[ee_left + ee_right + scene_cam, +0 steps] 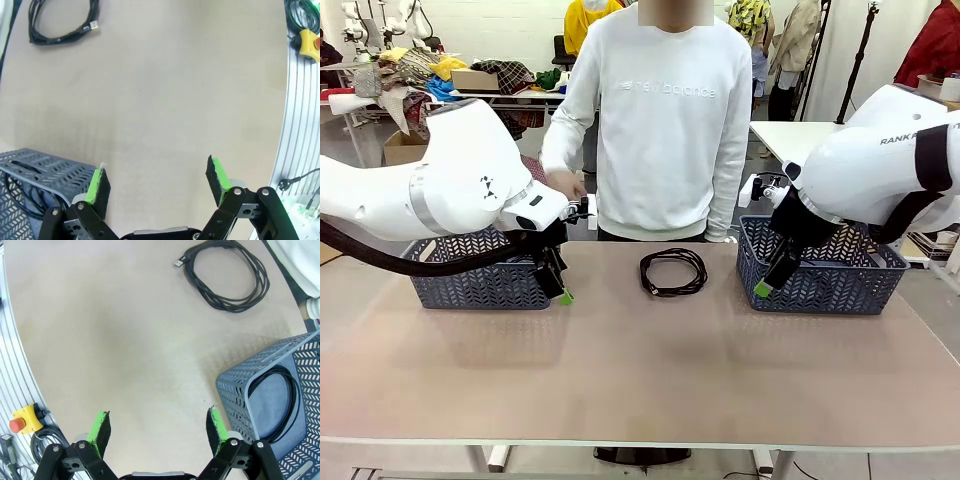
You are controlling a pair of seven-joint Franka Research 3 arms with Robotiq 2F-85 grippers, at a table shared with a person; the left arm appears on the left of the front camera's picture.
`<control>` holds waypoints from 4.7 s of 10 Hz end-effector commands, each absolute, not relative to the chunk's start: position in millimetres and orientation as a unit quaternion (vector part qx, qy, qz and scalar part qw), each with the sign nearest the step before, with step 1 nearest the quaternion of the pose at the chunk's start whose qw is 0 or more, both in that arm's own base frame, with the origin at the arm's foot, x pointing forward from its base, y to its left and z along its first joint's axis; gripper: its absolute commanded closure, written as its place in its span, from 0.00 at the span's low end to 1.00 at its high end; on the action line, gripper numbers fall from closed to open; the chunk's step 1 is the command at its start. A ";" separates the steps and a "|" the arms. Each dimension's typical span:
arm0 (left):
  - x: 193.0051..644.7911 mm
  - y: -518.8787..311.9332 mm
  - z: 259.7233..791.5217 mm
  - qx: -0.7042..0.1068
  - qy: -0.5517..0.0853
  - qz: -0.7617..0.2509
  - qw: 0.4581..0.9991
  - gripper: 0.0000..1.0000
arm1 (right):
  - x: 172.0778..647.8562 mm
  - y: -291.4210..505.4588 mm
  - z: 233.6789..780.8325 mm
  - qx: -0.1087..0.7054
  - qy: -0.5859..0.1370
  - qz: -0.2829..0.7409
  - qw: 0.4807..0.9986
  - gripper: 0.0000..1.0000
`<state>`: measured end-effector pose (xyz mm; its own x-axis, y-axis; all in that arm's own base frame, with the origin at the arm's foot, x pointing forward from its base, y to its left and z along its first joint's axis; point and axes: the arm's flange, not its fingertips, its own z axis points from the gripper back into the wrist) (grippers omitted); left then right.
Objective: Organize the cables according to human instructions.
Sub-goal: Pick up a bundle of cables and place it in the basket indicated by the human.
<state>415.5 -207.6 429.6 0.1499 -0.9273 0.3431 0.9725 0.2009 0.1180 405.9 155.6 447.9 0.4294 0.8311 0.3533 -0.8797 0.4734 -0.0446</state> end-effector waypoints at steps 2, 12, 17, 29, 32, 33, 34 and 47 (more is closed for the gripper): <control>415.4 -206.3 429.9 -0.066 -0.172 -0.628 0.756 0.00 | 406.4 156.3 449.4 0.073 -0.166 0.506 0.843 0.00; 415.4 -206.3 429.9 -0.066 -0.172 -0.628 0.756 0.00 | 406.4 156.3 449.4 0.073 -0.166 0.506 0.843 0.00; 415.5 -207.6 429.6 -0.066 -0.173 -0.629 0.755 0.00 | 406.4 156.3 449.4 0.073 -0.166 0.506 0.843 0.00; 520.4 -371.0 453.3 -0.019 -0.124 -0.410 0.903 0.00 | 406.4 156.3 449.4 0.073 -0.166 0.506 0.843 0.00; 518.8 -364.0 448.0 -0.026 -0.131 -0.410 0.902 0.00 | 406.4 156.3 449.4 0.073 -0.166 0.506 0.843 0.00; 518.8 -364.0 448.0 -0.026 -0.131 -0.410 0.902 0.00 | 406.4 156.3 449.4 0.073 -0.166 0.506 0.843 0.00; 518.8 -364.0 448.0 -0.026 -0.131 -0.410 0.902 0.00 | 406.4 156.3 449.4 0.073 -0.166 0.506 0.843 0.00; 558.6 -410.6 402.2 -0.022 -0.061 -0.164 0.984 0.00 | 406.4 156.3 449.4 0.073 -0.166 0.506 0.843 0.00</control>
<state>549.1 -403.3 399.8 0.9174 -0.3668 0.1547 0.3772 0.9251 -0.0432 406.1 155.4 448.0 0.4298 0.8308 0.3536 -0.8795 0.4738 -0.0443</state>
